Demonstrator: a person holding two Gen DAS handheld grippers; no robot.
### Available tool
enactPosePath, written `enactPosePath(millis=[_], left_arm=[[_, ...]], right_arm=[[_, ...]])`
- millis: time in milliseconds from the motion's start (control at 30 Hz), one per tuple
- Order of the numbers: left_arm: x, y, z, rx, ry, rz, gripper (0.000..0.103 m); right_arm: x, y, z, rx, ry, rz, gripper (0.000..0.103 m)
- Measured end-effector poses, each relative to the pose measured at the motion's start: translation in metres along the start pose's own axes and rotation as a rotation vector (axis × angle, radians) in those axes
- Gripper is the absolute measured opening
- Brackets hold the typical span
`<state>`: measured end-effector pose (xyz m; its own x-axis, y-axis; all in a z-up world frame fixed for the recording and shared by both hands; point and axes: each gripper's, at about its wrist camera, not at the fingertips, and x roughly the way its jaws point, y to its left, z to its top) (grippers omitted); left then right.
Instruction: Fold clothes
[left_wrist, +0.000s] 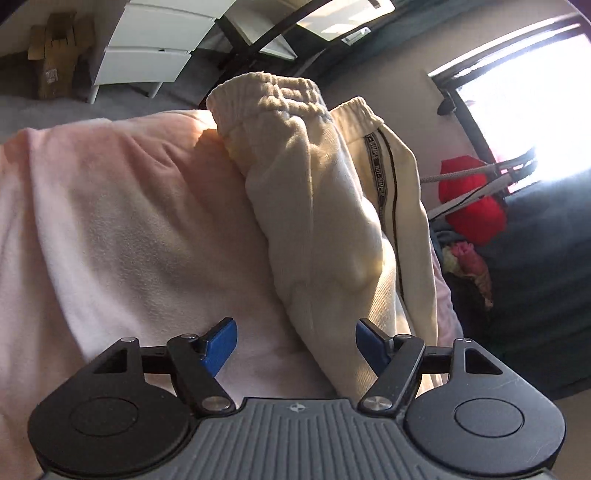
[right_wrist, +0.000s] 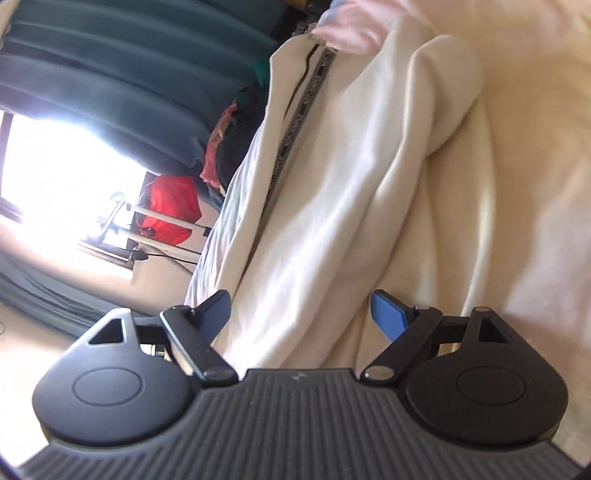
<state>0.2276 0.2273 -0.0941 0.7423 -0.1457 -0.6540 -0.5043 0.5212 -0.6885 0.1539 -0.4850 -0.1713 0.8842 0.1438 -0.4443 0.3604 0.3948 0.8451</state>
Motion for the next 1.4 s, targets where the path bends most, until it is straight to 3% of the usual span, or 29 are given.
enactPosePath(millis=[67, 233, 300, 333, 367, 400, 433, 500, 567, 733, 900, 1167, 1400], left_arm=[[0.013, 0.003, 0.008, -0.020, -0.043, -0.004, 0.068], [0.040, 0.006, 0.028, -0.112, -0.132, -0.070, 0.067], [0.044, -0.002, 0.035, -0.094, -0.155, -0.071, 0.057], [0.046, -0.006, 0.038, -0.084, -0.166, -0.070, 0.056], [0.046, -0.011, 0.038, -0.075, -0.181, -0.059, 0.045], [0.046, -0.013, 0.039, -0.071, -0.194, -0.046, 0.032], [0.044, -0.016, 0.039, -0.067, -0.204, -0.033, 0.028], [0.039, -0.022, 0.037, -0.049, -0.225, -0.010, 0.019], [0.024, -0.027, 0.035, -0.022, -0.245, -0.014, 0.017], [-0.021, -0.024, 0.044, -0.004, -0.227, -0.043, 0.016], [-0.085, -0.006, 0.044, 0.056, -0.204, -0.059, 0.016], [-0.192, 0.061, 0.010, 0.154, -0.119, -0.070, 0.016], [-0.209, 0.117, -0.018, 0.250, -0.062, -0.034, 0.018]], right_arm=[[0.014, -0.003, 0.003, 0.002, -0.002, -0.024, 0.085], [0.033, -0.006, -0.002, -0.046, -0.111, -0.009, 0.080], [0.040, -0.007, -0.003, -0.041, -0.165, -0.008, 0.079], [0.043, -0.006, -0.002, -0.017, -0.200, -0.015, 0.070], [0.045, -0.007, -0.001, 0.011, -0.232, -0.023, 0.061], [0.048, -0.008, 0.001, 0.038, -0.265, -0.032, 0.031], [0.047, -0.009, 0.003, 0.049, -0.267, -0.026, 0.021], [0.045, -0.012, 0.007, 0.071, -0.271, -0.016, 0.015], [0.034, -0.002, 0.007, 0.044, -0.284, -0.003, 0.014], [-0.002, 0.006, -0.001, 0.122, -0.272, 0.078, 0.013], [-0.047, -0.006, -0.008, 0.153, -0.200, 0.029, 0.013], [-0.103, -0.021, -0.027, 0.188, -0.110, -0.029, 0.013], [-0.115, -0.045, -0.037, 0.283, -0.052, -0.052, 0.014]])
